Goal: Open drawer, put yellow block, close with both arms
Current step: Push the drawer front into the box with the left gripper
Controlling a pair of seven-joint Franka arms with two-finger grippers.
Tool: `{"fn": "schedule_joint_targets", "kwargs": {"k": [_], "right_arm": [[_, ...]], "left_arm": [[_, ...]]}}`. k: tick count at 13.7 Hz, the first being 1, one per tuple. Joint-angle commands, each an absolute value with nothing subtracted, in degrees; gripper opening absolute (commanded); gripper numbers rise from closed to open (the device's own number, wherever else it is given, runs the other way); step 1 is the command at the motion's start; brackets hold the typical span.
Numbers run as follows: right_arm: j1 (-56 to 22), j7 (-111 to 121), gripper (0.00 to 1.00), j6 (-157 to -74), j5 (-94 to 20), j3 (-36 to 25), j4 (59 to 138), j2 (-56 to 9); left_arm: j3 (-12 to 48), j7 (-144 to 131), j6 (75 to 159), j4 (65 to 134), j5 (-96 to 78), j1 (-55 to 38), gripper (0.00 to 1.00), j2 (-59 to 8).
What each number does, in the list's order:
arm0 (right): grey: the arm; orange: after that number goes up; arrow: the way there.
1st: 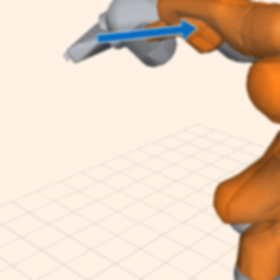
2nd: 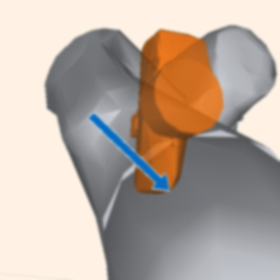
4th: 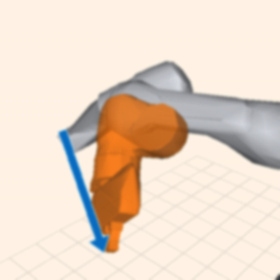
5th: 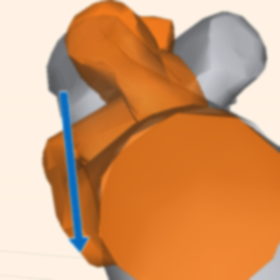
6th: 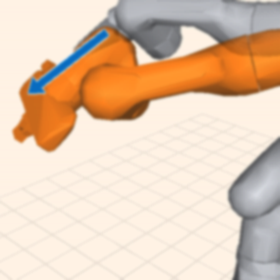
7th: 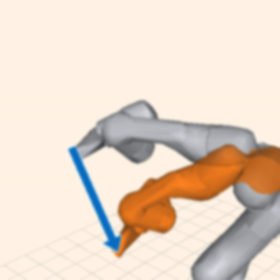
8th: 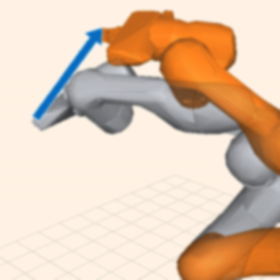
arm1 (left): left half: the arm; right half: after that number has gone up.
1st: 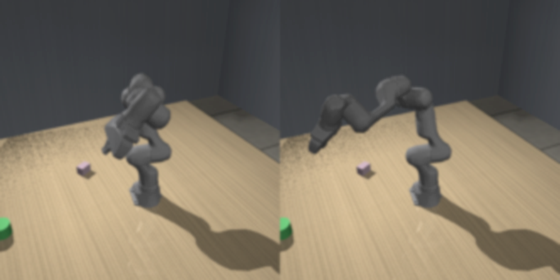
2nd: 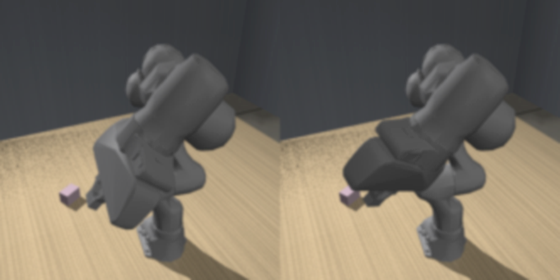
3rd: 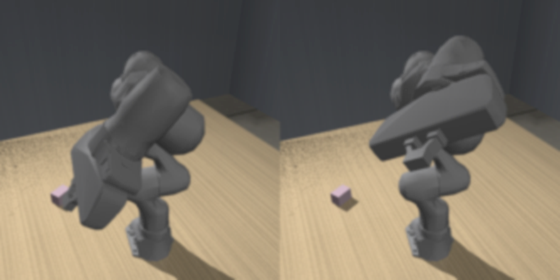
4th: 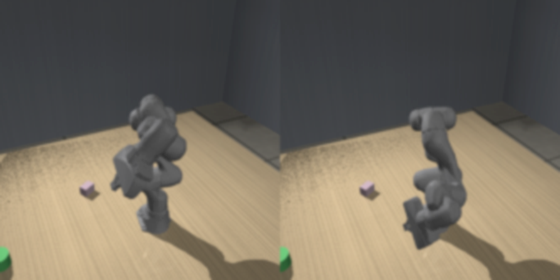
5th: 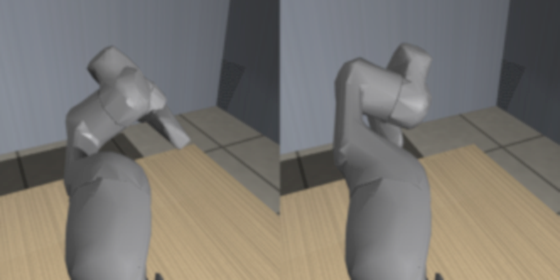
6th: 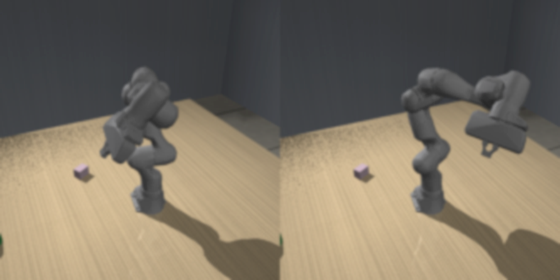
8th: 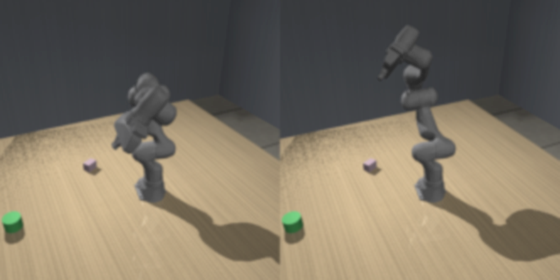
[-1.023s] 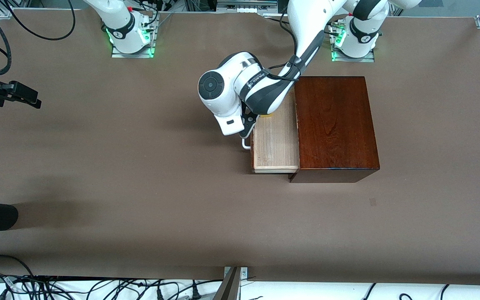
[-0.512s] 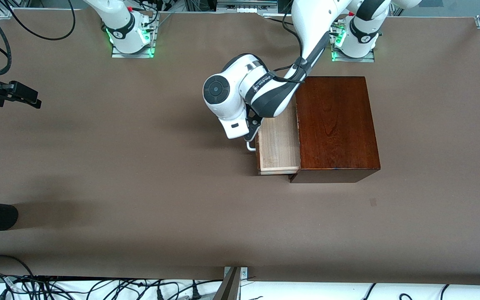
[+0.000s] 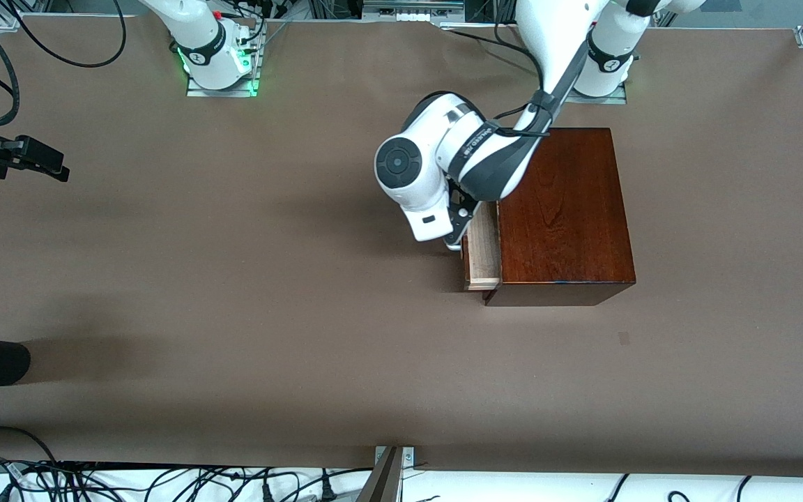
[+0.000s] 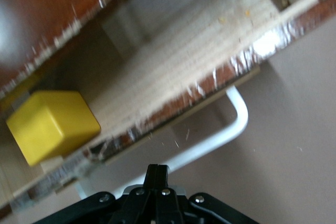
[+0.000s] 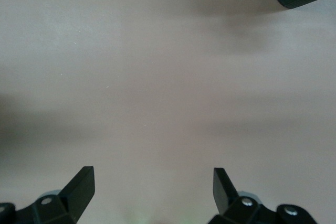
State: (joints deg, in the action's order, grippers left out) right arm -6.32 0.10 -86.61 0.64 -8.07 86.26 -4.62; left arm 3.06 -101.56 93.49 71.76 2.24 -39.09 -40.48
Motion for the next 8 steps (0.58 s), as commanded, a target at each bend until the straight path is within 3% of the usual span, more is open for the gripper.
{"fn": "schedule_joint_targets", "kwargs": {"k": [1, 8], "right_arm": [[-5.71, 0.18, 1.0, -86.48, 0.53, -7.47, 86.04, -4.13], [-5.71, 0.18, 1.0, -86.48, 0.44, -7.47, 86.04, -4.13]], "left_arm": [[2.9, -98.09, 93.69, 77.34, 3.52, -37.53, 0.0, -36.91], [2.9, -94.23, 93.78, 79.27, 3.6, -35.08, 0.0, -36.21]]}}
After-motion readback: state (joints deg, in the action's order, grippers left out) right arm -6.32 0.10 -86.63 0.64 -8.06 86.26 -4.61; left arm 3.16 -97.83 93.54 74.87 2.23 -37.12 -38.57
